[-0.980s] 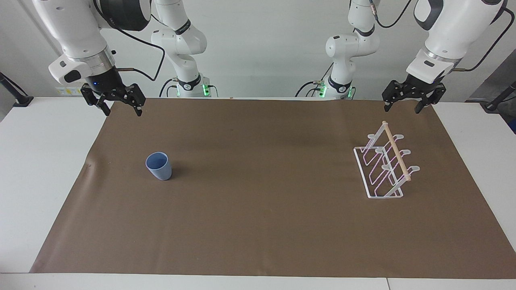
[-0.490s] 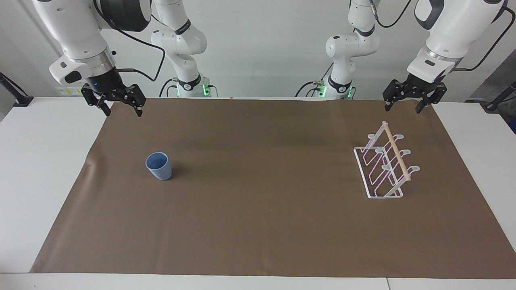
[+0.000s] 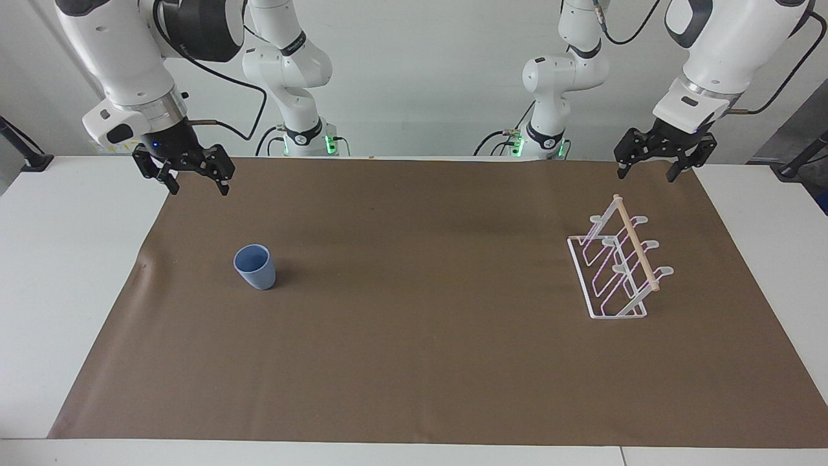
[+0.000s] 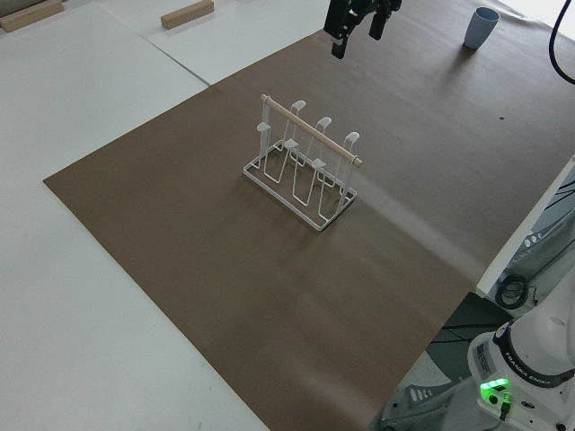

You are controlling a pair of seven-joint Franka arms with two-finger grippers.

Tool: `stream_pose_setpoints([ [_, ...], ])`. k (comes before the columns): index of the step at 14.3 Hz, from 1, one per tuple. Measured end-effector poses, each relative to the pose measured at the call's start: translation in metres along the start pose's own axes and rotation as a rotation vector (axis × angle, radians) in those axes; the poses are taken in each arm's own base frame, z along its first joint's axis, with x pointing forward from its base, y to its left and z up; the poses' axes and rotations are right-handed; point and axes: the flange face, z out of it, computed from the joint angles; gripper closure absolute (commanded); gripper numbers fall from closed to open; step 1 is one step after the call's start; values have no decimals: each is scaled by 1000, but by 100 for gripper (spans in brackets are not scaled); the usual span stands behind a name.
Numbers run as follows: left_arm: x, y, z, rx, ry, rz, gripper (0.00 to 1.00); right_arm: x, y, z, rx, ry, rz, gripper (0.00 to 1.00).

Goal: Hang cup on cup holder
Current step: 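Reach the right gripper down to the light blue cup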

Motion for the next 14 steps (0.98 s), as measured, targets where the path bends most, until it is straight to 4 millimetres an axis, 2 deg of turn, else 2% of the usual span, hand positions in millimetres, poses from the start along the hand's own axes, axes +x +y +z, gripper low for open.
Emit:
stream_pose_setpoints([
  [4, 0, 0, 0, 0, 0, 0, 0, 2, 0, 54, 0, 14, 0, 0],
  [9, 0, 0, 0, 0, -1, 0, 0, 2, 1, 130, -1, 19, 1, 0],
  [12, 0, 0, 0, 0, -1, 0, 0, -5, 1, 173, 0, 19, -3, 0],
  [14, 0, 0, 1, 0, -1, 1, 0, -13, 4, 193, -1, 24, -8, 0],
])
